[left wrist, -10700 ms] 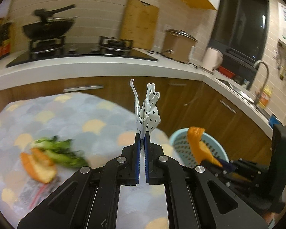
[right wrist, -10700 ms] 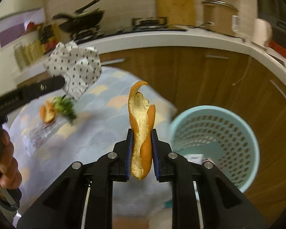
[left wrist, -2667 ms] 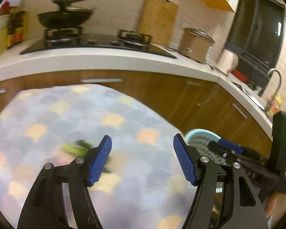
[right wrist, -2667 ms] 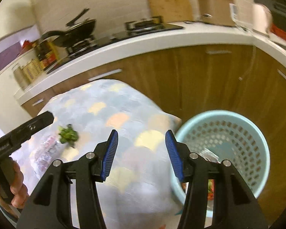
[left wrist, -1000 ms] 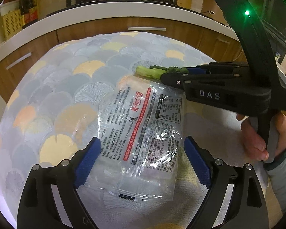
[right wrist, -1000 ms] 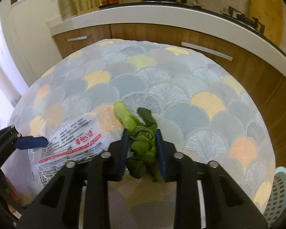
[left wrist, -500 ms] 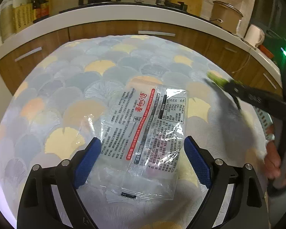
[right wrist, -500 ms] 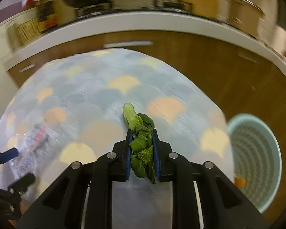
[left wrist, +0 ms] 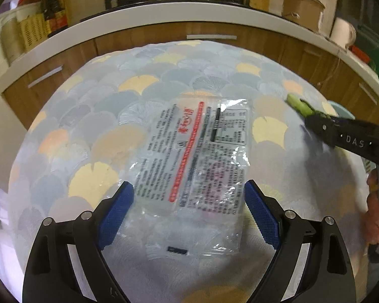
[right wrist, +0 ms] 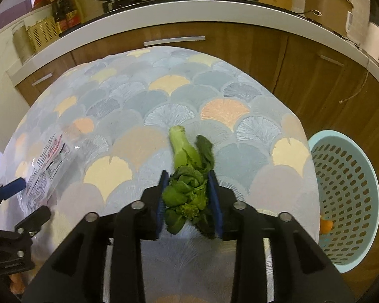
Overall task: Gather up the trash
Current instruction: 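Grasp the clear printed plastic bag with the left tool while the right tool grasps bok choy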
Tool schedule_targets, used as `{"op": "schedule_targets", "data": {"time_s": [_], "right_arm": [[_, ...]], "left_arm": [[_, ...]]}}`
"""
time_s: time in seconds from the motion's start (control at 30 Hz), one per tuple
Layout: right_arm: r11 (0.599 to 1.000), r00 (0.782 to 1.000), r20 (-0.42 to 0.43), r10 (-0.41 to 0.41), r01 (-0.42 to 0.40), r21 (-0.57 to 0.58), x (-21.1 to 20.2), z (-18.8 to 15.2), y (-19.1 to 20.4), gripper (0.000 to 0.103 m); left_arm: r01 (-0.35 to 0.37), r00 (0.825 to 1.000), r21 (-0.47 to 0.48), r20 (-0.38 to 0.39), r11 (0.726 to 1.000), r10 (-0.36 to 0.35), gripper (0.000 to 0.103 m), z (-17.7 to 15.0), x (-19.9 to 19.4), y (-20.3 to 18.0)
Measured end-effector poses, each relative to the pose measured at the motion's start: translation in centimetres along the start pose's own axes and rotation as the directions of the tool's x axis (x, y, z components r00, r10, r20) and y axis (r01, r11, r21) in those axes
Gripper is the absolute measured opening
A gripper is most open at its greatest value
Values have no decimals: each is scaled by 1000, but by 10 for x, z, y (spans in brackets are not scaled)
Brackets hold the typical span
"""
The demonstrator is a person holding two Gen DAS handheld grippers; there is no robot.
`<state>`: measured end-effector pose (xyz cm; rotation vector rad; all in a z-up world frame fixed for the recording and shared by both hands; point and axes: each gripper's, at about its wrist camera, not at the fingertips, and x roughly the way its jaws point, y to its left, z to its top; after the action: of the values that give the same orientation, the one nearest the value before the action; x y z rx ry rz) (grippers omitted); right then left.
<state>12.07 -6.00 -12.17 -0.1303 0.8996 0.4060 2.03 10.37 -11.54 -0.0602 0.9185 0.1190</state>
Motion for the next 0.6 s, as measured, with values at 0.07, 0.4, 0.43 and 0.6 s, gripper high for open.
{"op": "schedule_targets", "data": {"time_s": [0.07,0.4,0.43,0.6], "right_arm": [[1000,1000,1,-4,4,-8,2,2,1,34],[1000,1000,21,-4,4,-28,-2,0,-2,18],[1000,999,24,29,-29,-11,-4,0,-6,17],[996,996,54,78,-79,31,-14,2,-13,16]], "left_arm": [[-17,1000,10,-1,1000,17,85,0,2,-4],[18,999,44,38,999,-20,44,-3,-5,-8],[30,999,40,44,999,-32,38,-3,-6,-8],[100,993,-9,65,995,-99,16,-1,-10,0]]}}
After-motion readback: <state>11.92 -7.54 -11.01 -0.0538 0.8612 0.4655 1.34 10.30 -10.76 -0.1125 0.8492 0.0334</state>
